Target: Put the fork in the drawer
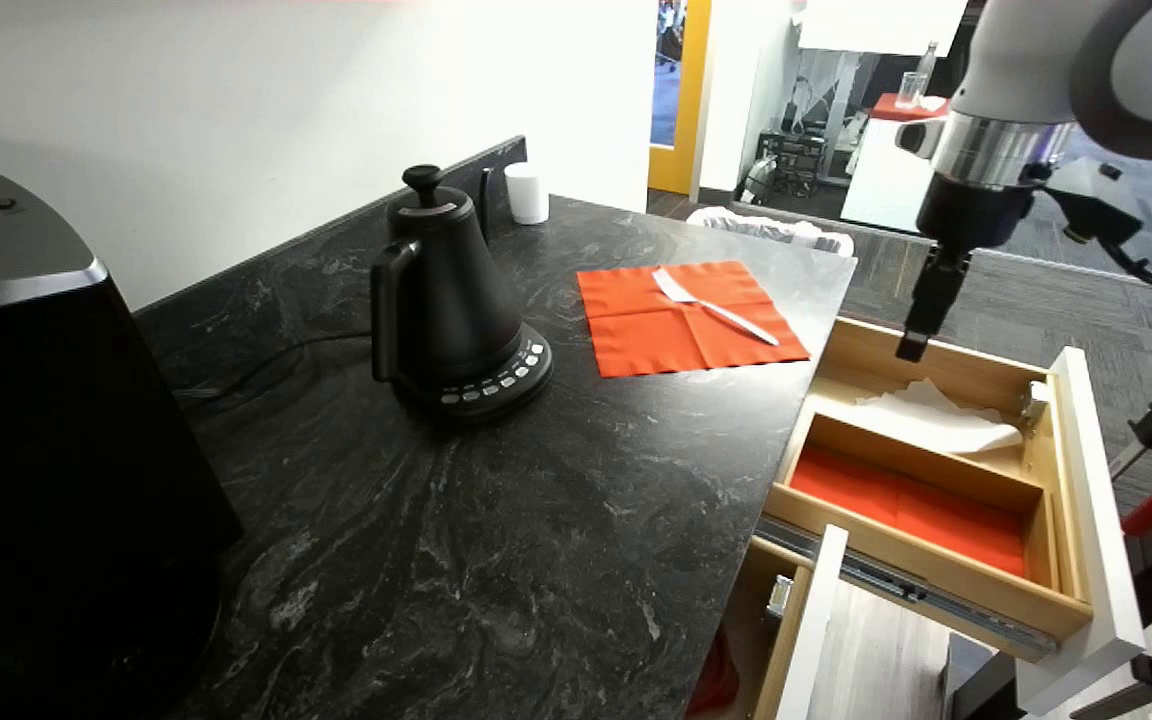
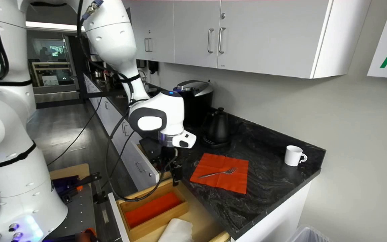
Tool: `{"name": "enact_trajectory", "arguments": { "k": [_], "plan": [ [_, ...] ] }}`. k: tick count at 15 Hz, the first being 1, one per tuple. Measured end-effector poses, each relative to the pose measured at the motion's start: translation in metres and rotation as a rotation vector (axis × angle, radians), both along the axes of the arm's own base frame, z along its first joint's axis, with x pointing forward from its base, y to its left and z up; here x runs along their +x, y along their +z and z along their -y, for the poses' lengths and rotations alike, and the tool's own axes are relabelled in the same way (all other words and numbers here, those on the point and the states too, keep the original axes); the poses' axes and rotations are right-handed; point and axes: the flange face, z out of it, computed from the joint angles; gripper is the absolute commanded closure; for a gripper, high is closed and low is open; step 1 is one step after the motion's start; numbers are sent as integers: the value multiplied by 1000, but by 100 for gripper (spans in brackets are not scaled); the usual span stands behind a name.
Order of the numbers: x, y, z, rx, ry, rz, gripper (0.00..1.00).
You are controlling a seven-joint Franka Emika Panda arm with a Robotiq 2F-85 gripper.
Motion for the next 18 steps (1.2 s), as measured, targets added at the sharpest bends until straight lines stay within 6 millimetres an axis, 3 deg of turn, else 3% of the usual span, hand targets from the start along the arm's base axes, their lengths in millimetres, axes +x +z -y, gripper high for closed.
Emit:
{"name": "enact_trajectory", "arguments": {
  "k": [3,6,12,15,18],
  "plan": [
    [-45,-1,2,-13,4,39,0],
    [-31,3,6,-14,-5,64,0],
    [-29,1,6,-14,-3,63,0],
    [-12,2,19,-30,-19,86,0],
    [39,5,49,-76,-24,169,0]
  ]
}}
